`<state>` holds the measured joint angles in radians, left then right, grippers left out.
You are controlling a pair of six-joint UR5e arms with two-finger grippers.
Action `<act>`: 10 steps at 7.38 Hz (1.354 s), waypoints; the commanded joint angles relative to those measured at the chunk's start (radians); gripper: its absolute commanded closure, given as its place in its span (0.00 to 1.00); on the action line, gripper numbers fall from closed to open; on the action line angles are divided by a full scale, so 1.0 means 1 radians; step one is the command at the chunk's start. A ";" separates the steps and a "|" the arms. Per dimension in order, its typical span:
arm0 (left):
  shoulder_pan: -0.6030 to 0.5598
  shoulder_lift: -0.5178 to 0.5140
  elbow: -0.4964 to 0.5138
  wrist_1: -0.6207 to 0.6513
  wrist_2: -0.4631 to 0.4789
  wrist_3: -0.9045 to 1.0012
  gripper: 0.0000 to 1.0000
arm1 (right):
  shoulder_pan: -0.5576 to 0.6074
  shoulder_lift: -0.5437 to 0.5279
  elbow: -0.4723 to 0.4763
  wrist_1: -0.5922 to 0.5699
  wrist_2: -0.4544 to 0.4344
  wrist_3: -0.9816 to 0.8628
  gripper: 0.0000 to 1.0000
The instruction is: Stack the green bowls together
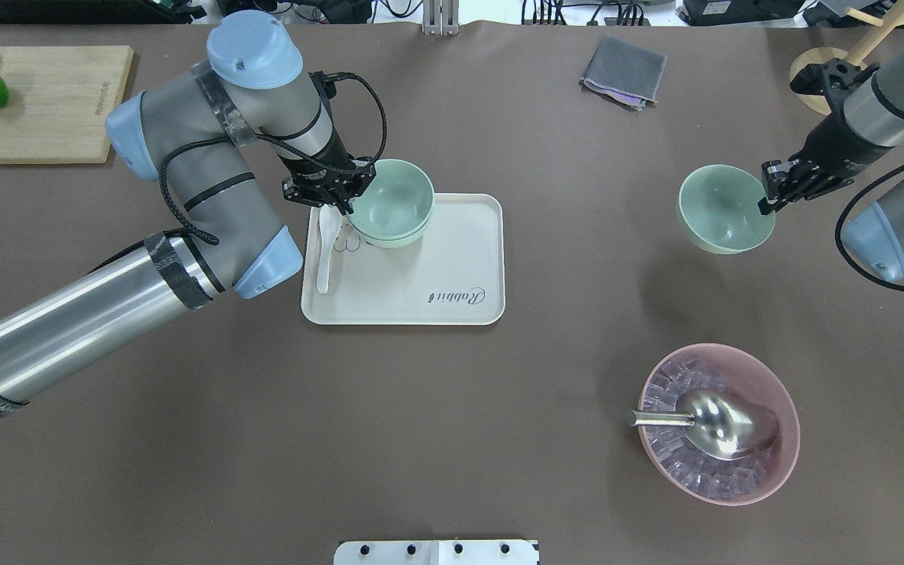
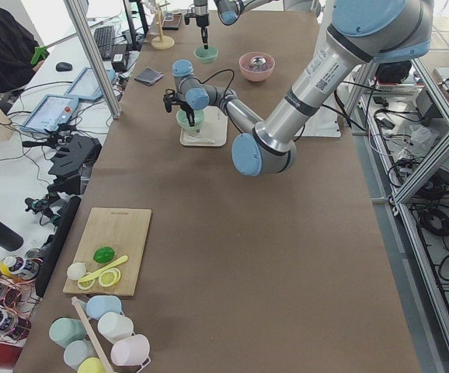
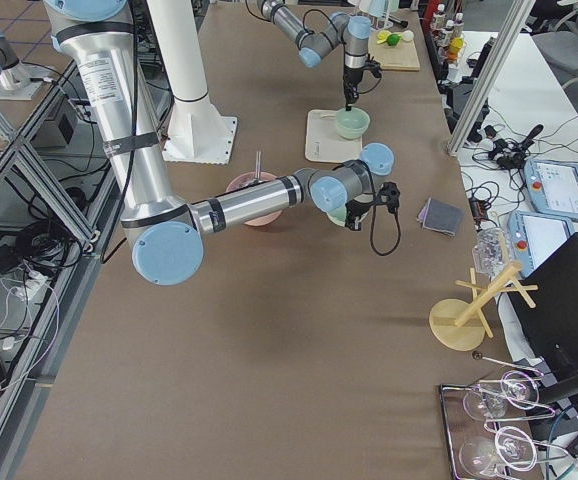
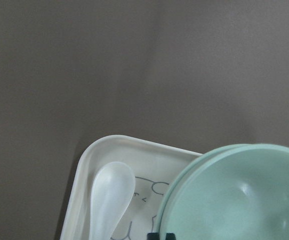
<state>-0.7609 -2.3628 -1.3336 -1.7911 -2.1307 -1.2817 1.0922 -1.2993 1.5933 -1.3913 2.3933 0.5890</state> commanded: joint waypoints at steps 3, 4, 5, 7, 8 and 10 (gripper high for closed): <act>-0.005 0.002 -0.010 -0.030 0.000 0.008 0.02 | 0.000 0.003 0.000 0.000 0.004 0.000 1.00; -0.015 0.002 -0.019 -0.027 -0.006 0.010 0.02 | 0.000 0.009 0.002 -0.002 0.006 0.000 1.00; -0.040 0.003 -0.039 -0.019 -0.011 0.012 0.02 | 0.000 0.026 0.017 -0.032 0.007 0.000 1.00; -0.104 0.106 -0.132 -0.014 -0.089 0.042 0.02 | 0.000 0.069 0.077 -0.118 0.004 0.000 1.00; -0.133 0.161 -0.192 0.010 -0.097 0.092 0.02 | -0.002 0.099 0.082 -0.127 0.003 0.006 1.00; -0.184 0.250 -0.325 0.099 -0.089 0.183 0.02 | -0.005 0.170 0.086 -0.129 0.004 0.099 1.00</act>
<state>-0.9122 -2.1724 -1.5743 -1.7423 -2.2206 -1.1583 1.0899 -1.1735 1.6737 -1.5161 2.3973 0.6355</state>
